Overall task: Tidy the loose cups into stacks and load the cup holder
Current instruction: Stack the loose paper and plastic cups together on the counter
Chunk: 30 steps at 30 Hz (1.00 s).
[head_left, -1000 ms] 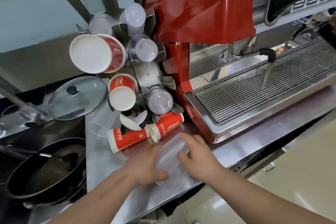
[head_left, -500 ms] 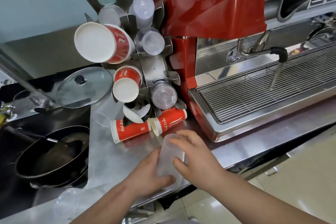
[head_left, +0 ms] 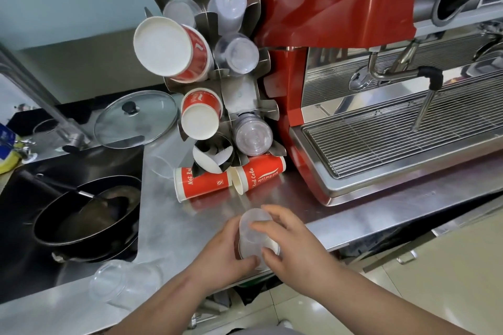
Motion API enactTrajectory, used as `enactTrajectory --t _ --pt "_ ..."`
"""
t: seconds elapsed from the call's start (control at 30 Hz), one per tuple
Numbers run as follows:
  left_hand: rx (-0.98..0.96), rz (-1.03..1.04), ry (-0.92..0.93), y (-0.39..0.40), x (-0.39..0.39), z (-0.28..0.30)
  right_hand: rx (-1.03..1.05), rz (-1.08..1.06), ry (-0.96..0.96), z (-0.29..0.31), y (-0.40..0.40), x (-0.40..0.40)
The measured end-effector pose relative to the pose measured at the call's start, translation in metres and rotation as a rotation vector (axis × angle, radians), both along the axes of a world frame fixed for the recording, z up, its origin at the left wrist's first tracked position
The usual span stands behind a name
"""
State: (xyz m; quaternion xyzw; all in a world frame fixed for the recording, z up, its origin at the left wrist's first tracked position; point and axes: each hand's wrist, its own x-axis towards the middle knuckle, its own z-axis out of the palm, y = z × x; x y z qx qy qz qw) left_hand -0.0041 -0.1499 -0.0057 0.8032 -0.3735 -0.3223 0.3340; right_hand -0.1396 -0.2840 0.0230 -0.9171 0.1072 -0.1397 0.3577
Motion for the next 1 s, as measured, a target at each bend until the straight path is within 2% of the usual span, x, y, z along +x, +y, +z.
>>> enactTrajectory --t 0.27,0.6,0.77,0.87,1.0 --pt "0.033 -0.066 -0.087 0.011 0.007 0.007 0.056 0.021 0.018 0.012 0.006 0.006" --pt "0.255 -0.394 -0.413 0.024 0.062 0.059 -0.006 0.012 0.202 0.049 -0.002 0.033" --pt "0.335 -0.457 -0.505 0.016 0.122 0.092 0.045 0.001 0.444 0.083 -0.009 0.087" --pt "0.379 -0.427 -0.581 0.014 0.157 0.096 -0.157 0.081 0.619 0.095 0.002 0.121" --pt "0.388 -0.405 -0.621 0.014 0.186 0.084 -0.261 0.106 0.8 0.083 0.023 0.156"
